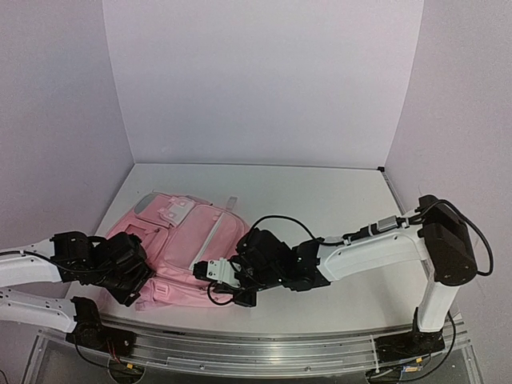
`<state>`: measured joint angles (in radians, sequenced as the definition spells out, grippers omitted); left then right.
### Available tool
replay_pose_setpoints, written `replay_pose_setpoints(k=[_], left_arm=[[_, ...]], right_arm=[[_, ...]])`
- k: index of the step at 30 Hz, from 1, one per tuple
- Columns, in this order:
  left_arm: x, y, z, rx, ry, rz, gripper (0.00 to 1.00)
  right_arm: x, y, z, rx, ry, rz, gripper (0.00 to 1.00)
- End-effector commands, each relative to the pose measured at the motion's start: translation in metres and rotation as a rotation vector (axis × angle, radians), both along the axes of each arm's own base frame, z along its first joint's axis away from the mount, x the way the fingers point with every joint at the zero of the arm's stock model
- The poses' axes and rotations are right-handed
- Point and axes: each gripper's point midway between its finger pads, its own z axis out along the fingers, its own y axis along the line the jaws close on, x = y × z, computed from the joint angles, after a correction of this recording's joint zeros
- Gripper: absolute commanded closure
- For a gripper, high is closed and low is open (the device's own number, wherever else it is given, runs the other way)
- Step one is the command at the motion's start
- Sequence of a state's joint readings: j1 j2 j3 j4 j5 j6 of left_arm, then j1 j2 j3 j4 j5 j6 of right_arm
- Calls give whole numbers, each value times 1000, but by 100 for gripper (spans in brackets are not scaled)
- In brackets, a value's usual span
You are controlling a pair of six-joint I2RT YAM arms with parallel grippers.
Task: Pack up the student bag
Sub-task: Zip the student bag at the center of the board.
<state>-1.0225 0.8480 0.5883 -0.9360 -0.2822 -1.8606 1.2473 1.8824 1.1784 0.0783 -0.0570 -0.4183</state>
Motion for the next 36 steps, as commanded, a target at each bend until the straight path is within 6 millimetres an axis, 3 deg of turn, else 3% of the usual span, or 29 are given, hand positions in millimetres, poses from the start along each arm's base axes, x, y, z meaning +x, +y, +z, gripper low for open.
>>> replay_pose_setpoints(k=[1, 4, 6, 8, 9, 17, 24, 36], left_arm=[[32, -7, 5, -26, -167, 69, 38], [42, -8, 4, 42, -182, 76, 49], [50, -9, 5, 74, -194, 82, 69], [55, -5, 4, 113, -183, 97, 96], [57, -2, 5, 124, -181, 107, 99], [74, 39, 29, 201, -195, 161, 100], [83, 71, 47, 312, -181, 209, 100], [69, 110, 17, 316, -82, 265, 100]], right_arm=[[-10, 2, 12, -10, -14, 77, 100], [-11, 1, 7, -26, -41, 102, 100], [-9, -1, 2, -48, -98, 134, 100], [-3, -6, -3, -99, -166, 156, 100], [0, -8, -4, -120, -204, 168, 100], [32, -26, -17, -290, -506, 223, 100], [48, -56, -32, -398, -613, 293, 100], [162, -104, 8, -422, -684, 28, 100]])
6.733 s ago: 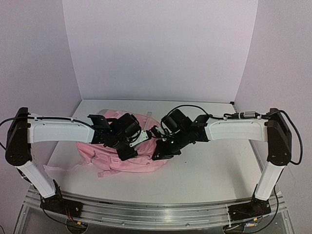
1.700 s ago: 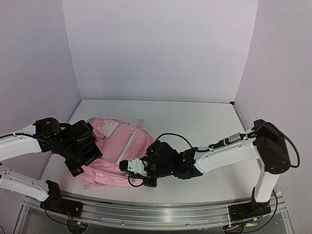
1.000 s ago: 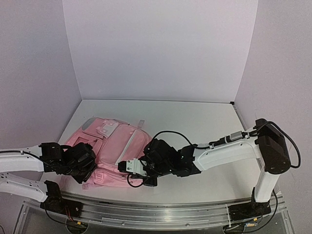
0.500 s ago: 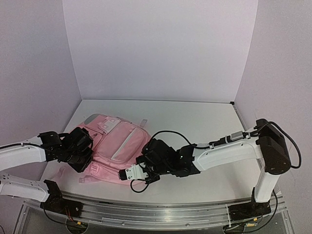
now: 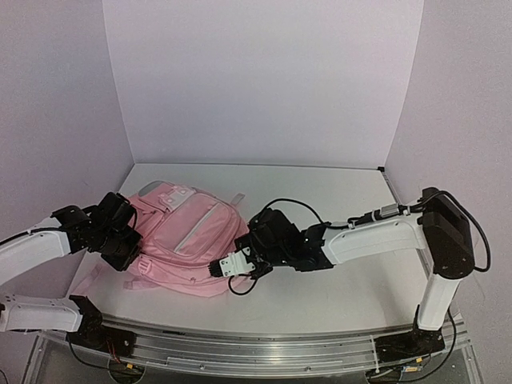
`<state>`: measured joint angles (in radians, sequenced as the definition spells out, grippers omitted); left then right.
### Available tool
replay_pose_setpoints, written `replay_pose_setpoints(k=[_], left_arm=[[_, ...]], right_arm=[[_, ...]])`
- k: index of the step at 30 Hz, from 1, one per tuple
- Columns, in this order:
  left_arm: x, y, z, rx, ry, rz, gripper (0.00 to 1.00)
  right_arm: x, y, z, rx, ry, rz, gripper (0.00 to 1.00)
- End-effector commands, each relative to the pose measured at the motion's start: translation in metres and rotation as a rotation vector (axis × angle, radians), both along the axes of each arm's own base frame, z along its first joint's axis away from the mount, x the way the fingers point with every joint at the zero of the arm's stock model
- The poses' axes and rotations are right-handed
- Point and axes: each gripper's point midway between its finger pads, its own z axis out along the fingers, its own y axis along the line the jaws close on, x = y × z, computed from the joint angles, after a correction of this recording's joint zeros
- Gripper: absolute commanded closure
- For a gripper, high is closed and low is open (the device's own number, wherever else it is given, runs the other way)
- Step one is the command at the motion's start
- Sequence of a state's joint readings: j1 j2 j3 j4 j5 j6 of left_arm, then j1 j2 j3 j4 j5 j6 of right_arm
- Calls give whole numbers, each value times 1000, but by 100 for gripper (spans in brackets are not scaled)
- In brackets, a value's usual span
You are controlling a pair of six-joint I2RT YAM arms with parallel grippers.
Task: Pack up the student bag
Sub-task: Zip the student bag at the center of the board.
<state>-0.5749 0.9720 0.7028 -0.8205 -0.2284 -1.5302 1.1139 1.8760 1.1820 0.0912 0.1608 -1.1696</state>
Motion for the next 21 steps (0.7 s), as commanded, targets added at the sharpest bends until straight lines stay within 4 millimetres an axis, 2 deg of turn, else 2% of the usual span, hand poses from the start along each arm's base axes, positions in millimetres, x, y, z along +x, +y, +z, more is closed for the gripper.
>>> replay_pose_setpoints(k=[1, 8, 14, 16, 19, 21], left_arm=[[-13, 71, -13, 263, 16, 135, 100], [-22, 74, -32, 281, 95, 125, 100], [-28, 84, -32, 309, 119, 130, 100], [-27, 85, -30, 304, 109, 129, 100], [-23, 85, -29, 308, 104, 115, 100], [-18, 82, -31, 306, 96, 97, 100]], right_arm=[[70, -70, 3, -109, -49, -221, 100], [145, -83, -1, -12, -75, -351, 100], [218, -97, 0, 62, -83, -478, 100], [237, -100, -5, 90, -73, -526, 100], [255, -96, -3, 158, -38, -557, 100], [254, -90, -10, 179, 4, -538, 100]])
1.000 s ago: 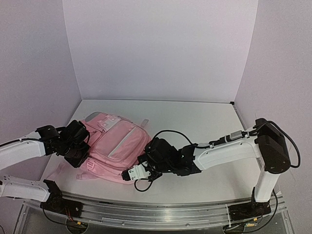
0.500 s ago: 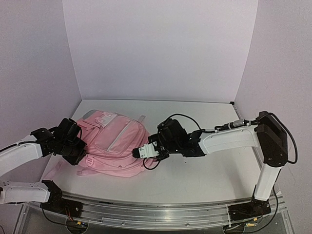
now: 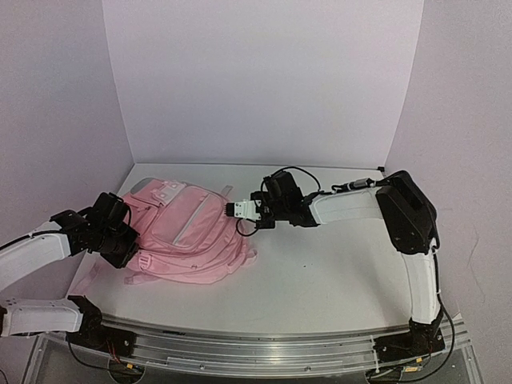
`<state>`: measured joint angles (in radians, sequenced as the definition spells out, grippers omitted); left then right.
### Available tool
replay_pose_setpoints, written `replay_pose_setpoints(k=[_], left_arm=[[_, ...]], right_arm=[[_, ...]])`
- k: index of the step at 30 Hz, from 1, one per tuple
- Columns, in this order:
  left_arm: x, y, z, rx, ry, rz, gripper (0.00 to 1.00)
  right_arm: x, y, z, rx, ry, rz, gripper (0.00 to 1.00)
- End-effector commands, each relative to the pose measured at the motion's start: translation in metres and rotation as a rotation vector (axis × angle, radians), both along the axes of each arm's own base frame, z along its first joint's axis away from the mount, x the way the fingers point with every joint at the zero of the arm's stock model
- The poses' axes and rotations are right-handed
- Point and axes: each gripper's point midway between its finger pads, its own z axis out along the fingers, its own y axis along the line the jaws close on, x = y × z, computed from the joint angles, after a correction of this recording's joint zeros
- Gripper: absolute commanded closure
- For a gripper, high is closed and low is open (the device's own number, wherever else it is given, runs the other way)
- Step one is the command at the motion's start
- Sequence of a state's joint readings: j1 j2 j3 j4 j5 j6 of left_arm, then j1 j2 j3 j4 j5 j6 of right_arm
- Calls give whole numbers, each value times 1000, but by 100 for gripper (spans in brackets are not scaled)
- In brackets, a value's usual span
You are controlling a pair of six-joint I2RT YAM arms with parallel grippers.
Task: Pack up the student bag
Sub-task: Zip the student bag at the center of the board.
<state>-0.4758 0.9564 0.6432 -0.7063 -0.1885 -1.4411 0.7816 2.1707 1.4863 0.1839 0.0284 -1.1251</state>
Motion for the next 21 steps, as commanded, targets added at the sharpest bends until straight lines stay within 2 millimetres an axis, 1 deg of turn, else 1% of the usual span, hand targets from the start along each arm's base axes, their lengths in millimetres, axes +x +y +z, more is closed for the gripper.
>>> replay_pose_setpoints(k=[1, 3, 4, 5, 7, 9, 10, 11, 13, 15, 17, 18, 19, 21], left_arm=[[-27, 68, -26, 318, 133, 80, 100], [-13, 66, -25, 329, 117, 61, 100], [-1, 67, -22, 338, 100, 42, 100], [14, 65, -18, 339, 69, 24, 100], [43, 67, -11, 354, 20, -25, 100], [78, 69, -1, 379, -23, -64, 100], [95, 70, 4, 398, -38, -69, 100], [111, 71, 11, 425, -62, -97, 100], [146, 66, 26, 450, -124, -143, 99], [179, 57, 39, 452, -177, -198, 92], [202, 50, 46, 453, -202, -243, 89], [214, 44, 51, 445, -214, -263, 84], [224, 39, 55, 437, -223, -281, 77], [236, 31, 60, 413, -234, -312, 57]], right_arm=[[67, -59, 1, 40, 13, -269, 100], [47, -55, -3, 82, 89, -228, 100], [36, -55, 1, 110, 124, -209, 100], [22, -55, -2, 120, 166, -183, 100], [-4, -58, -4, 106, 197, -133, 100], [-29, -56, -5, 80, 217, -82, 100], [-44, -56, -12, 63, 247, -52, 100], [-56, -54, -11, 60, 258, -26, 100], [-79, -51, -19, 23, 281, 14, 100], [-99, -46, -28, -18, 283, 43, 100], [-120, -40, -35, -49, 299, 81, 100], [-131, -35, -38, -61, 307, 104, 100], [-143, -28, -40, -71, 315, 123, 100], [-156, -16, -41, -80, 314, 139, 100]])
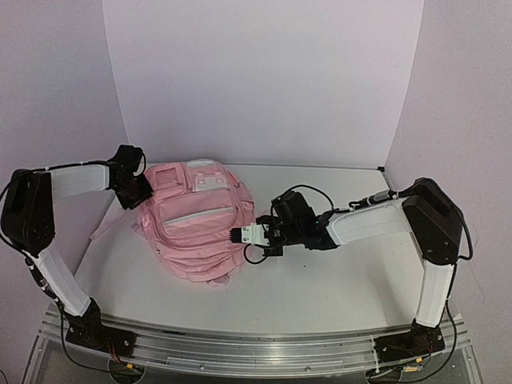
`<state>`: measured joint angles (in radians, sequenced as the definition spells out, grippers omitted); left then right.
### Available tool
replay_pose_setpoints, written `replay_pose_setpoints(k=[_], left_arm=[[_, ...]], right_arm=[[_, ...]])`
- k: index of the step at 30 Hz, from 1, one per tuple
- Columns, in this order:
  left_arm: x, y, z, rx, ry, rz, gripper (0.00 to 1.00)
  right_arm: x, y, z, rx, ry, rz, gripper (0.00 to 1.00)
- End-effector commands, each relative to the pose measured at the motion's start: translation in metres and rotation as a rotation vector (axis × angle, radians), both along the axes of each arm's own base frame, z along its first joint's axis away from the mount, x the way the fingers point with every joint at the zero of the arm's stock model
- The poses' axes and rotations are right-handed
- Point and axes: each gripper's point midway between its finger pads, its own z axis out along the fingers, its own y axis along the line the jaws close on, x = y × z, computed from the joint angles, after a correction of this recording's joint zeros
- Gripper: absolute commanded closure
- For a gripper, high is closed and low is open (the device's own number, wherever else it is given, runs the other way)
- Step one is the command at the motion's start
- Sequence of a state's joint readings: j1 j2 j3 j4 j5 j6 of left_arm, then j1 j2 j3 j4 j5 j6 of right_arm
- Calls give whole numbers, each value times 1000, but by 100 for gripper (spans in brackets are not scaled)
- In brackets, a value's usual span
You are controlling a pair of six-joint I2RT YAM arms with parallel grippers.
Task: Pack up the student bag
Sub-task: Zip the student bag at the center of the board.
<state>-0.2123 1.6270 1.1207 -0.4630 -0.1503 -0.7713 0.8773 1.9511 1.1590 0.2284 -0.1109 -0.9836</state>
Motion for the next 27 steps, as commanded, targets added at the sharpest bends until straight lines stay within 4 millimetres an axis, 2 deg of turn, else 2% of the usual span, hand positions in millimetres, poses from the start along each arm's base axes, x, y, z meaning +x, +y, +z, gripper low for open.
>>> replay_pose_setpoints(k=[1, 3, 5, 7, 8, 10, 12, 17, 18, 22, 25, 27], left_arm=[[59, 6, 60, 44, -198, -40, 50], [54, 4, 69, 22, -202, -42, 35], [36, 5, 82, -12, -203, -17, 21], [3, 4, 84, -59, -166, 20, 5], [-15, 0, 83, -99, -145, 50, 2], [-59, -19, 85, -194, -153, 48, 1], [-98, -47, 70, -302, -152, 26, 1], [-163, -97, 36, -566, -85, -34, 1], [-171, -104, 32, -590, -74, -33, 1], [-183, -106, 13, -562, -42, 13, 6], [-181, -110, -7, -538, -2, 40, 10], [-175, -114, -18, -528, 10, 55, 17]], right_arm=[[-51, -6, -32, -153, 108, 30, 100], [-57, 7, -27, -131, 134, 17, 100], [-58, 17, -24, -117, 145, -2, 100], [-59, 26, -23, -110, 144, -16, 100], [-60, 29, -24, -110, 145, -22, 100], [-62, 36, -22, -103, 144, -27, 100], [-62, 39, -22, -106, 138, -38, 100], [-70, 46, -19, -95, 151, -41, 100], [-71, 46, -19, -93, 154, -44, 100], [-76, 50, -18, -89, 162, -40, 100], [-81, 50, -16, -85, 164, -33, 100], [-83, 49, -16, -87, 165, -33, 100]])
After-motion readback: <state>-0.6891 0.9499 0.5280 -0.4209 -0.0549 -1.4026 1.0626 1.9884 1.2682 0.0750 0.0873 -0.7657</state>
